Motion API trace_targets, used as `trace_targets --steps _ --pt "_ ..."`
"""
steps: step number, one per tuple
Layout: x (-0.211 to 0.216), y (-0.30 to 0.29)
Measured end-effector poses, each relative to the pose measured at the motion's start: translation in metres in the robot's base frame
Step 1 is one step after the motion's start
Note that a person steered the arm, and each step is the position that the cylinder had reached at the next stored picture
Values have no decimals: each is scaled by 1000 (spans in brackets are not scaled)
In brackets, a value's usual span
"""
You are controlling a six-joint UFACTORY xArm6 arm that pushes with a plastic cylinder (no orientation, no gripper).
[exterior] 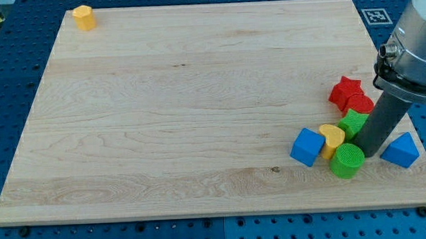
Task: Move the green star towards the center of the board
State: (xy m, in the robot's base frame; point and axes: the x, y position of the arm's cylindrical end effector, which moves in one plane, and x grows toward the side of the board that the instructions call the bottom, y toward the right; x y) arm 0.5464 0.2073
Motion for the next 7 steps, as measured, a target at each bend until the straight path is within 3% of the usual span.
trace_targets --steps 4,5,7 --pt "-87 -66" --pt "-59 -83" --pt "-30 -25"
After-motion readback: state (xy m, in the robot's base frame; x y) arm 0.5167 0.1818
